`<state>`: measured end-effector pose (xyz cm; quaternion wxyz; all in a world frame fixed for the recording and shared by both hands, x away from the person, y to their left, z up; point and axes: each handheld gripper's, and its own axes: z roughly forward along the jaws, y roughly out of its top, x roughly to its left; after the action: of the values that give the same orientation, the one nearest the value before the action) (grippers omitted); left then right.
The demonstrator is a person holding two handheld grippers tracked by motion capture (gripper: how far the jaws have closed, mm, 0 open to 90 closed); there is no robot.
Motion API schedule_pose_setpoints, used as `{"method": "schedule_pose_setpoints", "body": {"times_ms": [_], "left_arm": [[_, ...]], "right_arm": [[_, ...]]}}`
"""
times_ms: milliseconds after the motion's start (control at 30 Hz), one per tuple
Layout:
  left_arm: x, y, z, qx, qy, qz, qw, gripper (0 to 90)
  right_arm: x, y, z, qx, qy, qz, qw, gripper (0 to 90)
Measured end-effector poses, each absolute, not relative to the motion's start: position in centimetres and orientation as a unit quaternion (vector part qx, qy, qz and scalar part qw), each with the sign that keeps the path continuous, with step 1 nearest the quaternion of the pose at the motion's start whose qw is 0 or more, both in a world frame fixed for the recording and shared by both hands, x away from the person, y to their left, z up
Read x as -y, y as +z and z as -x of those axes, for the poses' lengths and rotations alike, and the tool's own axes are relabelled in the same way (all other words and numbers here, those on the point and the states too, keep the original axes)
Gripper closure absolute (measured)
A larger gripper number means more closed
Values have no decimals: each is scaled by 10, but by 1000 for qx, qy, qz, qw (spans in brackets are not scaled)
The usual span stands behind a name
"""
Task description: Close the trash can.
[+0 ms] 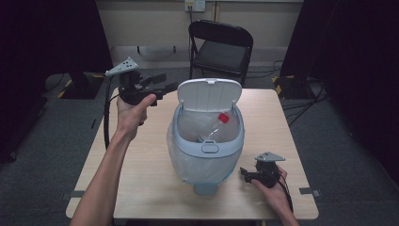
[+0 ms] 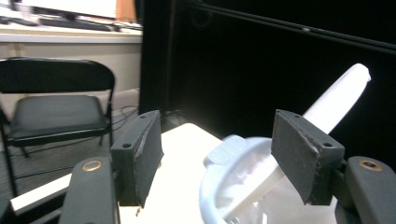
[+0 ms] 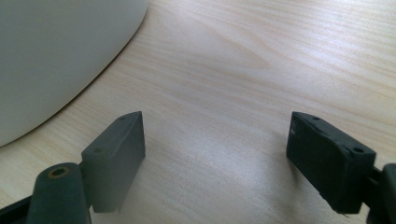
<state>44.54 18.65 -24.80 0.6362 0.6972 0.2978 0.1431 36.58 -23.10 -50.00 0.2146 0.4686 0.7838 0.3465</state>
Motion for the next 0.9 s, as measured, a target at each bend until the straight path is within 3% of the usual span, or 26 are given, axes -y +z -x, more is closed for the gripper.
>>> {"method": "schedule_pose_setpoints", "body": {"times_ms": [200,400,633,900], "left_arm": [[-172,-253,-432,-248,109,-726,632,323],[-144,-263,-408,-238,123,-756,597,318],[-121,-282,-388,-218,140,-790,556,253],[-113,-288,-383,-205,147,-785,565,228]], "right_arm": [[231,-500,-366,-784,347,-468,215,186],[231,-500,-366,-784,347,-469,215,186],[231,-500,-366,-784,347,-469,214,186],[231,-500,-366,-784,347,-469,215,186]]}}
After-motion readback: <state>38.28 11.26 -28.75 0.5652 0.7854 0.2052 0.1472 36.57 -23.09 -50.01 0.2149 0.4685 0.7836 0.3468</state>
